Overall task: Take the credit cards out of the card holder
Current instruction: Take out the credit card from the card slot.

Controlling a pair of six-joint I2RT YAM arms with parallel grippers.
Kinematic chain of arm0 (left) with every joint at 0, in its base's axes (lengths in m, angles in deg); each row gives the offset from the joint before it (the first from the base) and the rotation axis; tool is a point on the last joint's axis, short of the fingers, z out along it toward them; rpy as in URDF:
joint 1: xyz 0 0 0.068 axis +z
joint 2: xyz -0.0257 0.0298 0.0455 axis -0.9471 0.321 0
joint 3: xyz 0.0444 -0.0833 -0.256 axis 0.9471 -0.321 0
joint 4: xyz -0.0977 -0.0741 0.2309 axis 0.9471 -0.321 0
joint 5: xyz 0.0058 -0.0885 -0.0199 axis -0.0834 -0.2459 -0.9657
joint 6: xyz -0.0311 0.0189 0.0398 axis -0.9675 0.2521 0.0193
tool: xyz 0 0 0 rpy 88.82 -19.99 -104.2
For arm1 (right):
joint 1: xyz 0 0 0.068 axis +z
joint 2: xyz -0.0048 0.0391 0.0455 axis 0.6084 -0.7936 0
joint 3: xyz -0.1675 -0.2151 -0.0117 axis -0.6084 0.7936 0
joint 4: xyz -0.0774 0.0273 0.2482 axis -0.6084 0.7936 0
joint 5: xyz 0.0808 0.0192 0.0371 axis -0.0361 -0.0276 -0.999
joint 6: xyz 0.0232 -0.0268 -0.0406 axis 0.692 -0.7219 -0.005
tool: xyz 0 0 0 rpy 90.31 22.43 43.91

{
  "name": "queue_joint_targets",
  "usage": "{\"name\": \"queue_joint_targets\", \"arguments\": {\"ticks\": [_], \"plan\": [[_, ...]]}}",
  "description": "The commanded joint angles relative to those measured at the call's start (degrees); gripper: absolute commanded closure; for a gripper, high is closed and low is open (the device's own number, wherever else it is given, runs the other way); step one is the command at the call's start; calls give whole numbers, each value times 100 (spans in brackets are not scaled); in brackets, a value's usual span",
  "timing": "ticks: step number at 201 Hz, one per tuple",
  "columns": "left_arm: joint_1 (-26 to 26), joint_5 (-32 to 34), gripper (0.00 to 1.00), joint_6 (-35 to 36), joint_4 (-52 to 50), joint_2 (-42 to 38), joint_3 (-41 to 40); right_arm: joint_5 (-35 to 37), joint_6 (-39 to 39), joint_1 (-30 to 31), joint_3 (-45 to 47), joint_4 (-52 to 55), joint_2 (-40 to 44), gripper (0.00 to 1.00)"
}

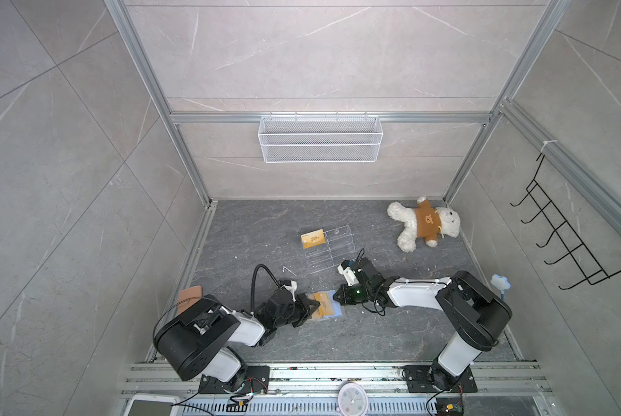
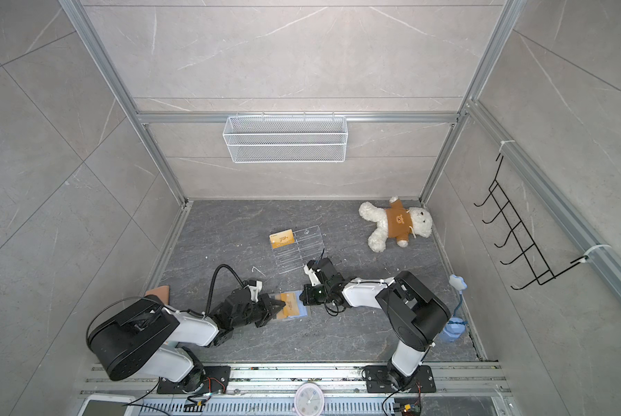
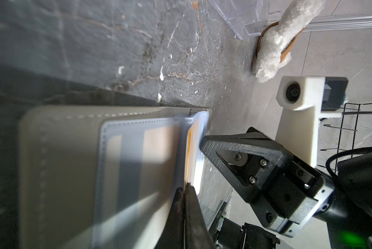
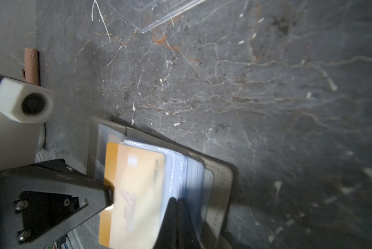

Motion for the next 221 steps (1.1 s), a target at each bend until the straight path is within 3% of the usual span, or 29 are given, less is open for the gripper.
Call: {"name": "queue_joint_targets", "arguments": {"ticks": [1, 41, 64, 96, 133, 166, 221], "plan": [[-18, 175, 100, 299, -839, -359, -61, 209, -16, 63, 119, 396, -213, 100], [-16, 161, 96, 363, -813, -277, -26, 218, -34, 66, 101, 412, -207, 100], [-18, 123, 74, 249, -331, 12, -64, 202, -37, 83, 101, 423, -211, 100], [-27, 88, 65, 185, -48, 255, -39, 200, -31, 103, 110, 413, -236, 100], [-29, 70, 67, 167, 178, 438, -10, 209, -33, 130, 97, 406, -268, 100], [-23, 53, 74, 217, 220, 546, 51, 201, -27, 128, 101, 414, -262, 100], [-23, 40, 98, 400, -192, 306, 99, 251, -43, 132, 127, 483, -154, 100]]}}
